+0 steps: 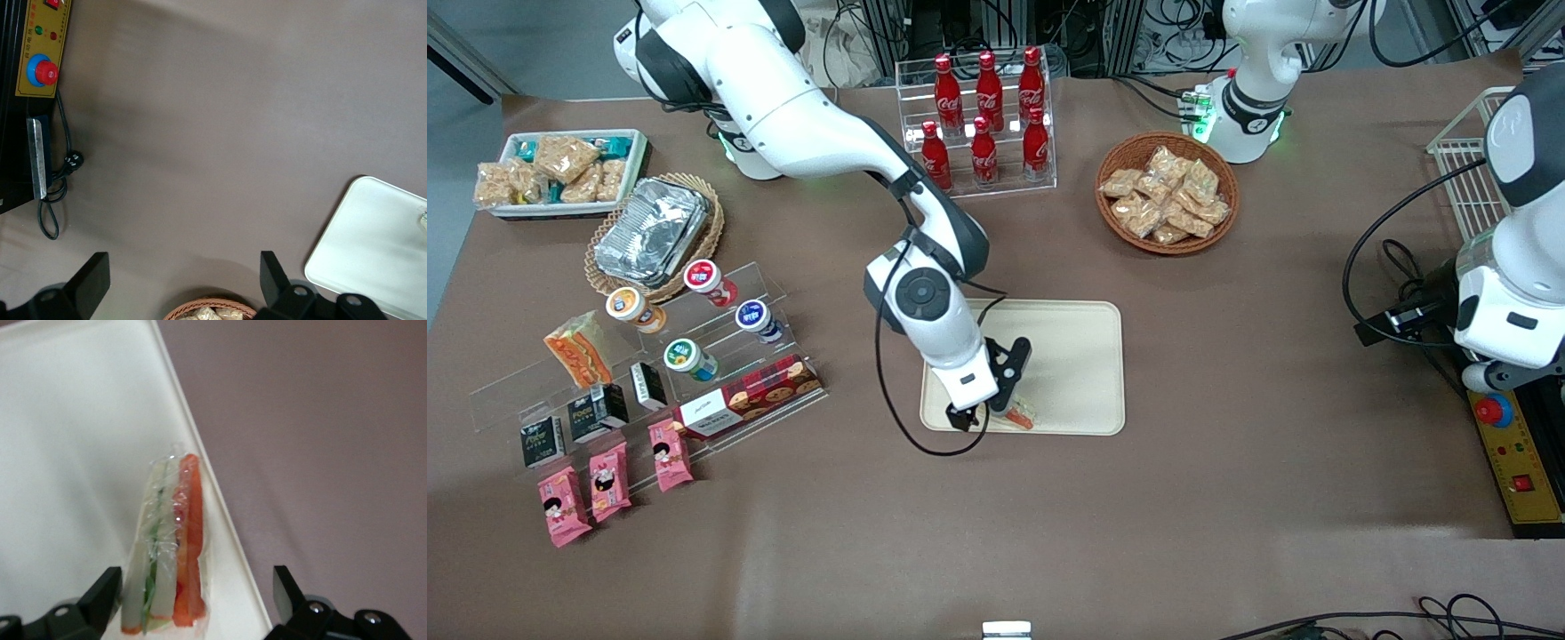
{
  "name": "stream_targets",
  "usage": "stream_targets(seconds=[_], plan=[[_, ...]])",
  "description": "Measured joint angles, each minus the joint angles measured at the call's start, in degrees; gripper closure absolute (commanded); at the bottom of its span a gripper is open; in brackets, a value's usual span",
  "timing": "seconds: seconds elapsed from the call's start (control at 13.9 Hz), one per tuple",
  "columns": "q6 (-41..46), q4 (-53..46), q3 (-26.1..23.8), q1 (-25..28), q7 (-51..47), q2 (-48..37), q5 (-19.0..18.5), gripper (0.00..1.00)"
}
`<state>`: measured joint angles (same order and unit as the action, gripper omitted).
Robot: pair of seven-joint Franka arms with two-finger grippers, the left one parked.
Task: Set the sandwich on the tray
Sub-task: 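Lower the sandwich onto the tray and open the right gripper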
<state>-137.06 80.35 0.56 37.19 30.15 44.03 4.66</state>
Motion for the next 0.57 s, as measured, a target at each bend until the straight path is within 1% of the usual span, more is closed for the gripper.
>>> stream_targets(seconds=[0.22,0.43,0.57], plan=[[3.49,-0.34,0.35,-2.18,-5.41,-3.57,1.88,0.00],[10.89,-0.50,0.78,-5.41,-10.47,-8.27,2.61,0.00],[16.09,-0.56,2.10,-6.82,-12.82,-11.67,2.66,0.00]])
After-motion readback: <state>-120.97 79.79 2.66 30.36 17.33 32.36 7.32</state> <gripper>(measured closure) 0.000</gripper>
